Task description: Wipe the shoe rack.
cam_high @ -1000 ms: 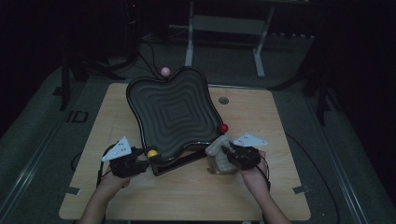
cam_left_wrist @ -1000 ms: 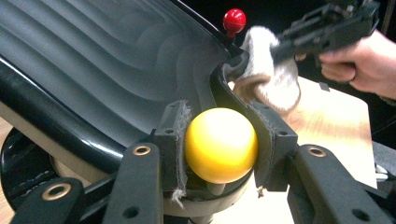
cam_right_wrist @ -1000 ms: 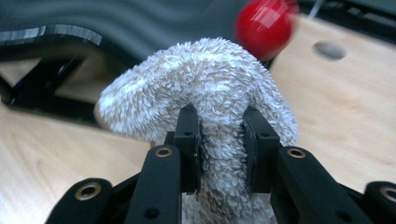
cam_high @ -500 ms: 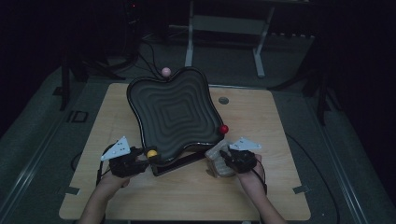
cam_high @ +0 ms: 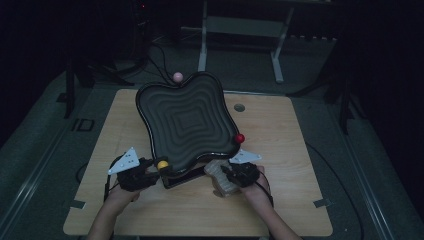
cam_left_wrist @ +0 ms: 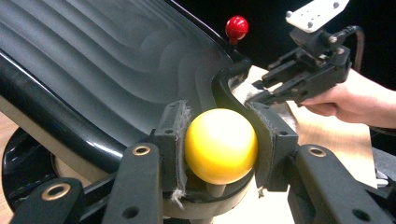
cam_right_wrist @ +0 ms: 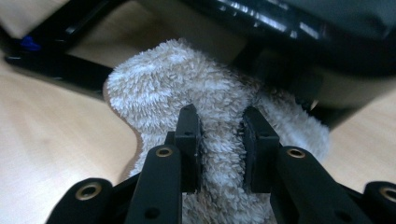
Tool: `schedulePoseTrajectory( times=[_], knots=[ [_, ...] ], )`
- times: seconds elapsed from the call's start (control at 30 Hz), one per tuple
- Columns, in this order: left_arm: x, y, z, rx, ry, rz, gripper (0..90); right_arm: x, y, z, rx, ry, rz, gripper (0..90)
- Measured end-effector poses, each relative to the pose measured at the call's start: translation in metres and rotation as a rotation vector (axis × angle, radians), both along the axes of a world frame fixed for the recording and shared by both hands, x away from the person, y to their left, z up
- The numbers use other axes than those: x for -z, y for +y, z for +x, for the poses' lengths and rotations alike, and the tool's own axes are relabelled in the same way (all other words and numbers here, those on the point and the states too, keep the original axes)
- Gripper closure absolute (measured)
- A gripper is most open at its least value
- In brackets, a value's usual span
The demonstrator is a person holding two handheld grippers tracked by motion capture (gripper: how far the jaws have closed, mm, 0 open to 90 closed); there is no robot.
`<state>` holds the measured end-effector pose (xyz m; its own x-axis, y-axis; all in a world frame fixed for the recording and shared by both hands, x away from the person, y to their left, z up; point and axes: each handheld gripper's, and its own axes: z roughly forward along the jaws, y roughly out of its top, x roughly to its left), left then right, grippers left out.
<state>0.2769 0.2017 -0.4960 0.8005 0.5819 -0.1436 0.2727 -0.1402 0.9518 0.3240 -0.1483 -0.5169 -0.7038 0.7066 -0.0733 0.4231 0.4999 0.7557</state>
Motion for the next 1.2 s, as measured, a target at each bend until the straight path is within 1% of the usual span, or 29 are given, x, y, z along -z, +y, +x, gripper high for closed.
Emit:
schedulePoseTrajectory(
  times=[0.03, 0.07, 0.1, 0.17, 0.2, 0.27, 0.33, 0.37, 0.4, 0.43, 0.47, 0.5, 0.53, 0.57, 0.63, 0.67, 0.7, 0.73, 0.77, 0.83, 0.87, 0.93, 0.97, 1.03, 1.07, 1.1, 1.13, 1.17, 1.2],
  knots=[
    [0.0, 0.0, 0.0, 0.0, -0.001, 0.005, 59.5, 0.002, 0.002, 0.003, 0.004, -0.014, -0.017, 71.5],
    [0.0, 0.0, -0.001, 0.001, -0.003, 0.006, 59.6, 0.009, 0.004, 0.012, 0.03, -0.008, -0.019, 71.5],
    [0.0, -0.001, -0.001, 0.002, -0.004, 0.005, 59.6, 0.009, 0.004, 0.012, 0.03, -0.008, -0.019, 71.5],
    [0.0, -0.001, -0.001, 0.002, -0.004, 0.003, 59.5, 0.017, 0.006, 0.018, 0.048, 0.0, -0.009, 71.5],
    [0.0, -0.001, 0.0, 0.003, -0.002, 0.003, 59.5, 0.021, 0.008, 0.018, 0.051, 0.01, 0.001, 71.6],
    [0.0, -0.001, 0.0, 0.005, -0.002, -0.001, 59.5, 0.026, 0.016, 0.014, 0.042, 0.01, -0.006, 71.6],
    [0.0, -0.001, 0.0, 0.007, -0.001, -0.001, 59.5, 0.026, 0.022, 0.008, -0.003, 0.019, -0.007, 71.5],
    [0.0, -0.001, 0.0, 0.007, 0.0, 0.0, 59.5, 0.025, 0.025, 0.006, -0.017, 0.017, -0.021, 71.5],
    [0.0, -0.001, 0.0, 0.007, 0.0, 0.003, 59.5, 0.021, 0.025, 0.007, -0.017, -0.009, -0.046, 71.4],
    [0.0, -0.001, 0.0, 0.008, 0.001, 0.004, 59.5, 0.021, 0.025, 0.007, -0.017, -0.009, -0.046, 71.2],
    [0.0, 0.0, 0.0, 0.009, 0.001, 0.004, 59.6, 0.018, 0.022, 0.01, 0.007, -0.016, -0.035, 71.1],
    [0.0, 0.0, 0.0, 0.009, 0.001, 0.004, 59.5, 0.018, 0.022, 0.01, 0.007, -0.016, -0.035, 71.1],
    [0.0, -0.001, 0.001, 0.01, 0.001, 0.004, 59.6, 0.016, 0.013, 0.021, 0.078, -0.009, 0.013, 71.2],
    [0.0, 0.0, 0.001, 0.012, 0.001, 0.0, 59.6, 0.018, 0.013, 0.022, 0.084, 0.001, 0.024, 71.3],
    [0.0, 0.0, 0.001, 0.016, 0.002, -0.002, 59.6, 0.026, 0.019, 0.019, 0.078, 0.006, 0.017, 71.2],
    [0.0, 0.0, 0.001, 0.016, 0.003, -0.002, 59.6, 0.027, 0.023, 0.014, 0.057, -0.014, 0.004, 71.1],
    [0.0, 0.0, 0.001, 0.016, 0.004, -0.004, 59.6, 0.027, 0.025, 0.012, 0.028, -0.003, 0.007, 71.1],
    [0.0, 0.0, 0.002, 0.017, 0.004, -0.007, 59.6, 0.026, 0.026, 0.011, 0.017, 0.004, 0.007, 71.0],
    [0.001, 0.0, 0.001, 0.017, 0.004, -0.009, 59.6, 0.024, 0.027, 0.01, 0.011, -0.003, -0.009, 70.8],
    [0.0, 0.0, 0.001, 0.017, 0.004, -0.008, 59.5, 0.02, 0.025, 0.014, 0.034, -0.014, -0.002, 70.3],
    [0.0, 0.0, 0.001, 0.013, 0.004, -0.007, 59.5, 0.021, 0.022, 0.017, 0.07, -0.006, 0.021, 70.3],
    [0.0, 0.0, 0.001, 0.014, 0.003, -0.008, 59.6, 0.024, 0.023, 0.018, 0.078, 0.015, 0.038, 70.4],
    [0.0, 0.0, 0.001, 0.016, 0.004, -0.007, 59.5, 0.026, 0.026, 0.015, 0.076, 0.012, 0.038, 70.4],
    [0.0, 0.0, 0.001, 0.014, 0.004, -0.007, 59.6, 0.028, 0.033, 0.007, 0.023, 0.009, 0.03, 70.4],
    [0.0, 0.0, 0.001, 0.013, 0.003, -0.007, 59.5, 0.027, 0.037, 0.003, -0.007, 0.005, 0.006, 70.3],
    [0.0, 0.0, 0.001, 0.014, 0.003, -0.005, 59.5, 0.026, 0.038, 0.003, -0.02, 0.001, -0.013, 70.3],
    [0.0, 0.0, 0.001, 0.011, 0.005, -0.001, 59.5, 0.024, 0.037, 0.004, -0.02, 0.001, -0.014, 70.2],
    [-0.001, -0.001, 0.0, 0.007, 0.008, 0.003, 59.6, 0.023, 0.034, 0.007, -0.005, 0.005, -0.006, 69.8],
    [-0.001, -0.001, 0.0, 0.006, 0.008, 0.003, 59.5, 0.023, 0.031, 0.011, 0.036, -0.005, -0.008, 69.5]
  ],
)
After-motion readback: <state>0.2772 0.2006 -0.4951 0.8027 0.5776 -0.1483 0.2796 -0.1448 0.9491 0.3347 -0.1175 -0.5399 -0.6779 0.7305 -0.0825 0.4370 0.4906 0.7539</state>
